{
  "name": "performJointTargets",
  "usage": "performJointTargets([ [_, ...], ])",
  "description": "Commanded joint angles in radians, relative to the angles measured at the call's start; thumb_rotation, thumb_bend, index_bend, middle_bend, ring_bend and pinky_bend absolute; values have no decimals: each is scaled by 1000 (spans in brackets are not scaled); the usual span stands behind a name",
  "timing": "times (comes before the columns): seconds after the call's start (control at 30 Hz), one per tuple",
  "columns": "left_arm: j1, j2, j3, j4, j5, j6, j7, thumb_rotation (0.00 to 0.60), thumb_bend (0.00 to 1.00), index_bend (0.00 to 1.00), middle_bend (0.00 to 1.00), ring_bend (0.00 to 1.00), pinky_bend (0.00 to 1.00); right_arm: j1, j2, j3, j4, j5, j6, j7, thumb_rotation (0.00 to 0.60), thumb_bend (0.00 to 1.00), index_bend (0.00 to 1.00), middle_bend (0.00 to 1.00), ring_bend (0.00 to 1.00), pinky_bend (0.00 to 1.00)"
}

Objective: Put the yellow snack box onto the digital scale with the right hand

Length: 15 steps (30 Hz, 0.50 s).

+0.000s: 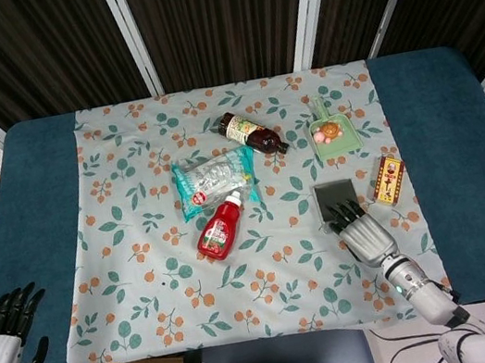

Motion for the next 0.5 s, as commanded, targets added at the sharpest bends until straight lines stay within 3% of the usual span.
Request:
performJointTargets([
  [0.03, -1, 2, -1, -4, 0, -1, 0, 600, 449, 0, 0, 0, 110, 4, -4, -2, 2, 8, 3, -3, 600, 765, 366, 0, 0, 0],
  [0.5, 3, 3, 0, -6, 2, 6, 2, 600, 448, 0, 0, 0, 111, 25, -11, -19, 6, 34, 10, -8, 600, 765, 353, 0, 0, 0],
])
